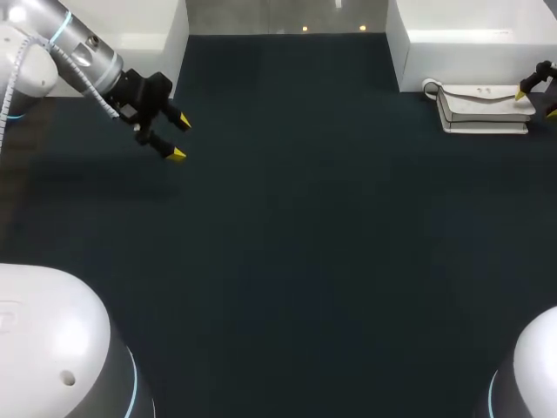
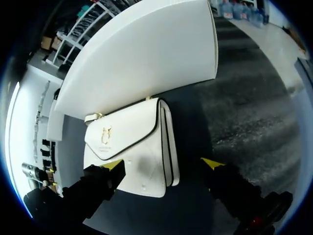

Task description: Pick up the bag, open it, inspect its contents, close it, and place it on the opposite side

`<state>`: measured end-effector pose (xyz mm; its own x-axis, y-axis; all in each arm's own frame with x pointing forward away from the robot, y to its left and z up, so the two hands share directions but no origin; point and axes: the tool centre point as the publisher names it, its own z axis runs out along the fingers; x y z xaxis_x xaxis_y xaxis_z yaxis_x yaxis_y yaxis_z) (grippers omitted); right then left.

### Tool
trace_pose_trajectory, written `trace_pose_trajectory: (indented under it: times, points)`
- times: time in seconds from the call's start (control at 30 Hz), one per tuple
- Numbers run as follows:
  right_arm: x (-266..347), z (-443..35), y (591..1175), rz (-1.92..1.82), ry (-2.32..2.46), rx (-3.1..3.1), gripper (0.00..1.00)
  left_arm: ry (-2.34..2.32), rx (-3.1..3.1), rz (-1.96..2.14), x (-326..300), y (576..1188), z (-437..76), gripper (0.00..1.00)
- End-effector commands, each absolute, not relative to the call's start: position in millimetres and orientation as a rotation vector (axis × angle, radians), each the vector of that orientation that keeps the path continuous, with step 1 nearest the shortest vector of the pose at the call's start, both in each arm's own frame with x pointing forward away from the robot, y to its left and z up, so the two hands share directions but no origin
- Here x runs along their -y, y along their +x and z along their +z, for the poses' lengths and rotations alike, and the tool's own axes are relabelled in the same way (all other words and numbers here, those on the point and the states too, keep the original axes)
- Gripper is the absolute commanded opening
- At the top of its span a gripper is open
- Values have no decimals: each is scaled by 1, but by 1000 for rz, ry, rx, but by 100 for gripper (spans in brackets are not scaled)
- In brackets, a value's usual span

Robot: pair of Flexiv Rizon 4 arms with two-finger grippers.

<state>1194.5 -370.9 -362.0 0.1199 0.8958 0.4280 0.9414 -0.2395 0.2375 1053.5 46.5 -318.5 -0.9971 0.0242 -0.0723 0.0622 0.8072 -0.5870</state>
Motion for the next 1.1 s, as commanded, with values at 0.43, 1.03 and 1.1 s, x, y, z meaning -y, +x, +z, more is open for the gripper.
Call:
trace_pose_trajectory:
  times: [0.43, 1.03, 1.1]
  points:
    - [368, -368, 1215, -519, -2040, 1829, 47, 71, -2926, -958, -47, 1054, -320, 100]
    - [362, -369, 1215, -557, -2013, 1804, 17, 71, -2926, -958, -47, 1054, -320, 100]
    - [362, -369, 1214, -568, -2009, 1792, 8, 71, -2926, -958, -47, 1054, -320, 100]
